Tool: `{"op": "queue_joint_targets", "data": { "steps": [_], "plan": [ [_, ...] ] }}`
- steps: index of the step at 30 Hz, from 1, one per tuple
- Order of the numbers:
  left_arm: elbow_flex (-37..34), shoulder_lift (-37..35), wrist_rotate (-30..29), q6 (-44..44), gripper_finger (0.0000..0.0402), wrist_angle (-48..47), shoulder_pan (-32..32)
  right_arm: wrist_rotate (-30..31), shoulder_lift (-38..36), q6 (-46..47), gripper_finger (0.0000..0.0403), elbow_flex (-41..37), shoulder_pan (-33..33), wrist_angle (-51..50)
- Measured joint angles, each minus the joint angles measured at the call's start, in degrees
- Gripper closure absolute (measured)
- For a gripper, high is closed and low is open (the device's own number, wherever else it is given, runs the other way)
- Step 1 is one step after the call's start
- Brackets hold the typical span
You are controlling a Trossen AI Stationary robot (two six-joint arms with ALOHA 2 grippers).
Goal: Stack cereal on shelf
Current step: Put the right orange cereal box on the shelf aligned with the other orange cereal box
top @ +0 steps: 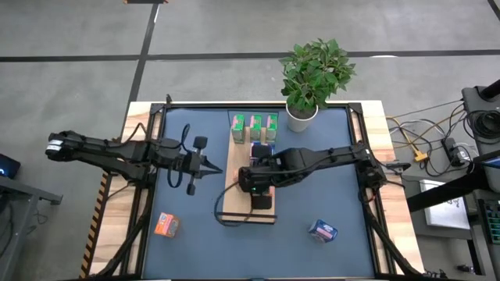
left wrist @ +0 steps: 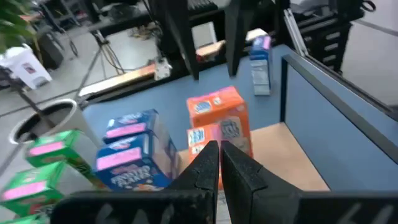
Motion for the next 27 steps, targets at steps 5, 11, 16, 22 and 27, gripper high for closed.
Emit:
{"op": "queue_joint_targets", "data": {
  "steps": [5, 11, 16, 22, 27],
  "plan": [
    [0.0, 3.5, 0.0, -1.6, 0.0402, 0.0, -2.3, 2.8, -1.8, -1.3, 0.0327, -2.3, 1.7, 0.8],
    [1.2, 8.0, 0.0, -2.8, 0.0402, 0.4, -4.9, 3.3, -4.0, -3.5, 0.039, -11.0, 1.1, 7.0],
    [1.5, 11.2, -0.4, -4.6, 0.0402, 2.6, -6.0, 3.7, -7.2, -4.6, 0.0392, -21.2, -0.6, 14.8],
    [1.6, 15.4, -10.8, -5.9, 0.0402, 4.0, -6.2, 5.9, -11.6, -4.9, 0.0392, -30.8, -2.7, 23.0],
    [1.6, 18.0, -12.0, -6.3, 0.0402, 4.3, -6.2, 5.6, -13.4, -5.0, 0.0392, -35.8, -3.1, 26.8]
  ]
}}
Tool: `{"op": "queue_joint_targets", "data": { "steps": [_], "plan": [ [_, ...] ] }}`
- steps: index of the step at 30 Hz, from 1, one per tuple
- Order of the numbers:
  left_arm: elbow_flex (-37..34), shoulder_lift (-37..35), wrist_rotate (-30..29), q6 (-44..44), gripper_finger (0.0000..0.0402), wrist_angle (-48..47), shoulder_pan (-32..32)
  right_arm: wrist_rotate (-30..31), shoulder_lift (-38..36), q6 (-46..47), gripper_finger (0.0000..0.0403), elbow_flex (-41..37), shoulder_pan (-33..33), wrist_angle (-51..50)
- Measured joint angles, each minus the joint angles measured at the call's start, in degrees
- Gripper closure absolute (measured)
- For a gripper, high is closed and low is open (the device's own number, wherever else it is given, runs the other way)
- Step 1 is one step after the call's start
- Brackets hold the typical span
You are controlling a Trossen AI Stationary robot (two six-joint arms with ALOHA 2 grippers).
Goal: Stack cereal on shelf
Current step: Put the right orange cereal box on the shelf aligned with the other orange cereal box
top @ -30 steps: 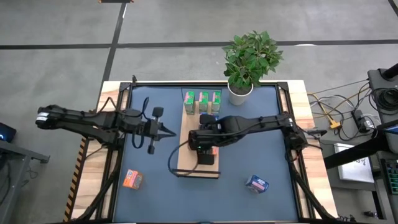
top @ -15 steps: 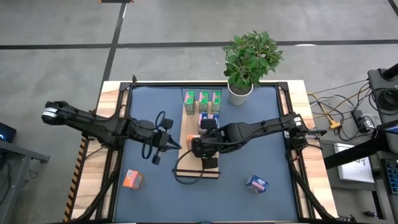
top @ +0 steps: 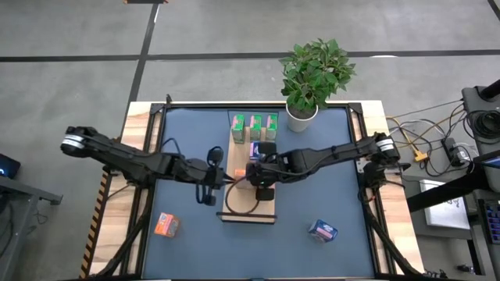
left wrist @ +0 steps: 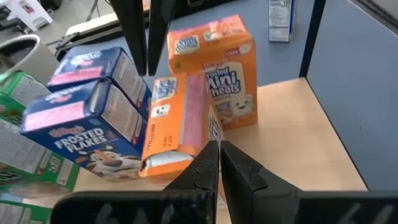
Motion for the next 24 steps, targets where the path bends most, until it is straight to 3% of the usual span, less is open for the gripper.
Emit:
{"op": "queue_joint_targets", "data": {
  "steps": [10, 24],
  "plan": [
    [0.0, -0.4, -0.2, -0.7, 0.0402, -1.4, 0.0, -0.1, 0.3, 1.1, 0.0392, -2.7, 0.1, 2.7],
    [0.0, -2.0, -1.5, -0.7, 0.0402, -2.4, 0.0, -5.0, 0.4, 3.5, 0.0392, -0.9, 2.3, 3.0]
  ]
}}
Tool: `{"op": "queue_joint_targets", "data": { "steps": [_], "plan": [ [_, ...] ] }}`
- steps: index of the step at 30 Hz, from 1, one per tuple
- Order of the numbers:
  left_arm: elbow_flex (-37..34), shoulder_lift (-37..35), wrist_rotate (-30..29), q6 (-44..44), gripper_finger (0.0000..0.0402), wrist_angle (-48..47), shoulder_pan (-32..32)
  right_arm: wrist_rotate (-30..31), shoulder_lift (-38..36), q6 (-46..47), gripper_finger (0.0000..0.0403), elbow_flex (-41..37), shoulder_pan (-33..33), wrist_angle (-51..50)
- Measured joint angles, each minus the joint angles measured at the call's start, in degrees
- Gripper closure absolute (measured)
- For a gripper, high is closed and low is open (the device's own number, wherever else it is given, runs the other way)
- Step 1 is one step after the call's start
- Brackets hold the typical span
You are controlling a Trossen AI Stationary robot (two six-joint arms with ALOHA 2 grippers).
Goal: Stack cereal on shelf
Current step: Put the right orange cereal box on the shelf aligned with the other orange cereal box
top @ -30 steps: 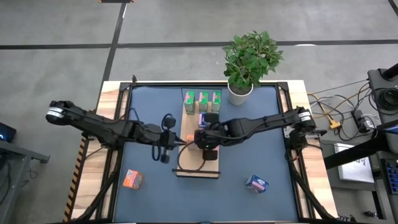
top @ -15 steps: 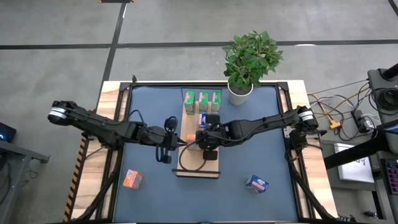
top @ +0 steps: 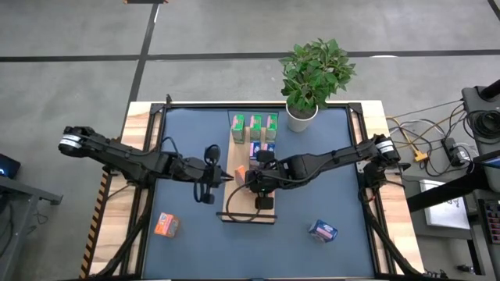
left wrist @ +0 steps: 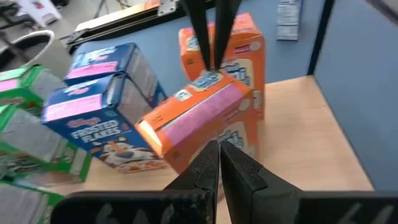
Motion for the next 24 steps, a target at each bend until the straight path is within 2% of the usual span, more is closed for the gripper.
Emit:
{"op": "queue_joint_targets", "data": {
  "steps": [3, 9, 17, 24],
  "plan": [
    [0.0, 0.0, -2.4, 0.0, 0.0402, 0.0, 0.0, 0.2, 0.0, 0.3, 0.0392, 0.0, 0.1, 0.0],
    [0.0, 0.0, -3.2, 0.8, 0.0402, 0.0, 0.0, 1.1, -0.6, 0.0, 0.0392, 0.0, 0.0, -0.1],
    [-0.9, 0.2, -10.3, 1.5, 0.0402, 0.1, 0.3, 4.5, 0.2, -1.1, 0.0392, -0.2, -0.9, -0.2],
    [-1.1, 0.2, -10.5, 1.6, 0.0402, 0.5, 0.6, 3.5, 1.2, -1.0, 0.0392, -0.3, -0.2, 0.0]
  ]
}}
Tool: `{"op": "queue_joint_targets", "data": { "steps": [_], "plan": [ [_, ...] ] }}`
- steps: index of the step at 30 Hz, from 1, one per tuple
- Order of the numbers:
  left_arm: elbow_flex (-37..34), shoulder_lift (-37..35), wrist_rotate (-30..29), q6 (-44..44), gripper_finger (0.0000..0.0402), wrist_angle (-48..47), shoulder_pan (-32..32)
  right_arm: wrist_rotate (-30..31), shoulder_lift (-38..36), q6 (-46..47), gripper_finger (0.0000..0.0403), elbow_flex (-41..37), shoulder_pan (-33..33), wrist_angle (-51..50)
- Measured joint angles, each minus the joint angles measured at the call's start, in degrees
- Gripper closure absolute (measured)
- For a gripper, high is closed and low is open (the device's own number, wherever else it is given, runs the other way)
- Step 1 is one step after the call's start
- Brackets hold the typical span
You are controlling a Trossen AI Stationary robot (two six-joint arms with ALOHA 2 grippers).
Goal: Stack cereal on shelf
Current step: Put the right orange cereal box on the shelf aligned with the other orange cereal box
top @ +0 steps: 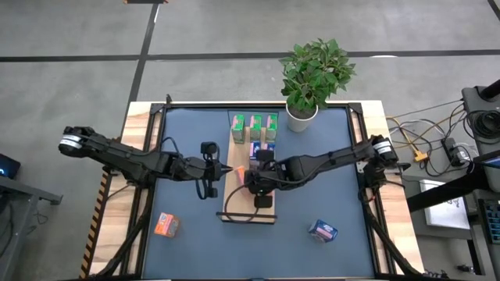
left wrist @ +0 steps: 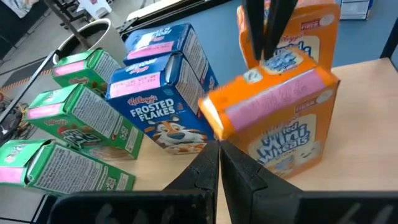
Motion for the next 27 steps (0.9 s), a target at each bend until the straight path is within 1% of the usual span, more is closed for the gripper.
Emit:
{"op": "queue_joint_targets", "data": {
  "steps": [9, 16, 23, 27],
  "plan": [
    [-0.9, 0.7, 0.0, 0.0, 0.0402, 1.2, 0.2, 0.0, -0.1, 1.5, 0.0392, 0.2, 1.9, -0.6],
    [-0.9, 5.2, -0.2, 3.5, 0.0402, 5.3, 0.3, 0.4, -1.1, 1.5, 0.0392, 0.2, 1.9, -0.9],
    [-0.5, 7.2, -10.2, 5.8, 0.0402, 6.0, 0.5, 0.4, -3.6, 1.4, 0.0392, 0.3, 2.0, -2.5],
    [-0.4, 7.4, -9.3, 8.2, 0.0402, 8.4, 1.6, 0.4, -4.4, 0.3, 0.0392, 0.2, 2.0, -2.7]
  ]
}}
